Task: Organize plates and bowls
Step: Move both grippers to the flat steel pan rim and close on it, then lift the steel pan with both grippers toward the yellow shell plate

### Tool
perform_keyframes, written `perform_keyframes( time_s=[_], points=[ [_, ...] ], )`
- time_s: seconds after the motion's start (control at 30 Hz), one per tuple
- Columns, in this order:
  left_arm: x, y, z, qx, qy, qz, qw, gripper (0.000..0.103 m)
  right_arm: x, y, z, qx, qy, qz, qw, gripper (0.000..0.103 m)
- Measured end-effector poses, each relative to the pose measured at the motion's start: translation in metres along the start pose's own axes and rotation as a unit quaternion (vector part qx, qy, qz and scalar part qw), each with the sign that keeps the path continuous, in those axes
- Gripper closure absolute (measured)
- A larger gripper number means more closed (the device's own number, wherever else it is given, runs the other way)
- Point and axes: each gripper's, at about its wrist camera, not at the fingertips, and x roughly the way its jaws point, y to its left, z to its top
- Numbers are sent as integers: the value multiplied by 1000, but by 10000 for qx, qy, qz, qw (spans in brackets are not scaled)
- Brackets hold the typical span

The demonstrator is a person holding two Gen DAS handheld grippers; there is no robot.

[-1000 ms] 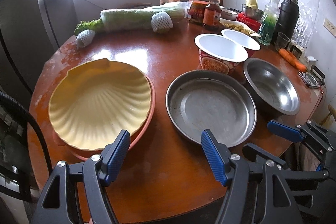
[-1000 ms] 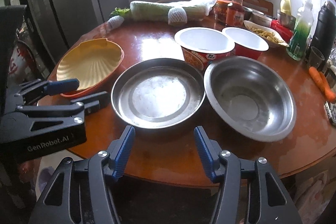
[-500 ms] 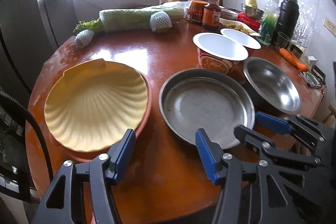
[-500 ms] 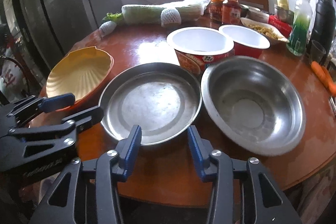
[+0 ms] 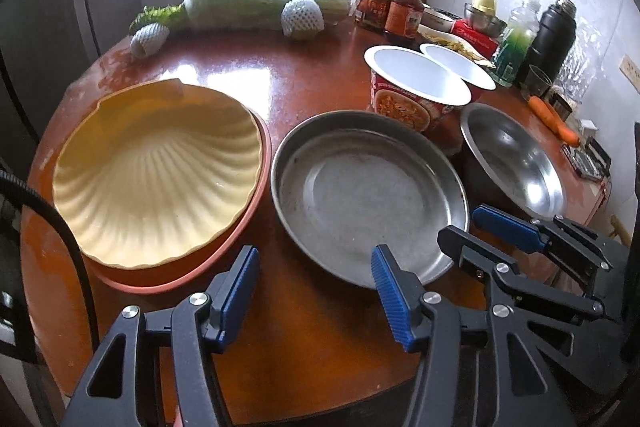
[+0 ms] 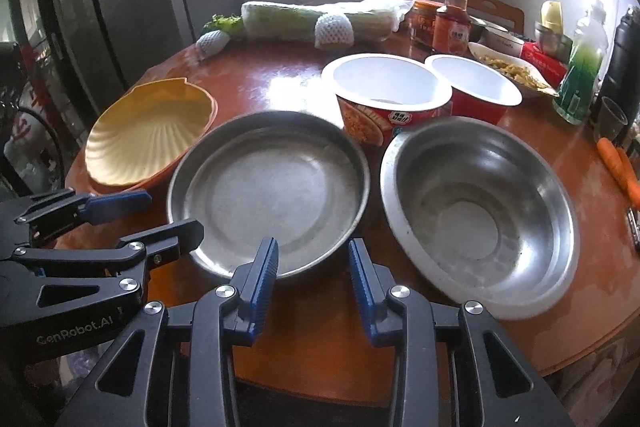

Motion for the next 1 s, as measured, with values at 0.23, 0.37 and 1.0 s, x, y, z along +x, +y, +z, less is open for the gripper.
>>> perform_keyframes(
  time_s=[0.23, 0.37, 1.0],
  points=[
    [10, -1, 1, -103, 57, -167, 9998, 66, 10, -1, 4, 78, 6, 55, 10000, 66],
    [9, -2, 1, -89, 37, -118, 9999, 66, 10, 2, 3, 35, -13, -20, 10000, 66],
    [-36, -2, 7, 60, -447, -10, 9990, 67, -29, 21, 12, -186, -395, -41, 9990, 66]
  ],
)
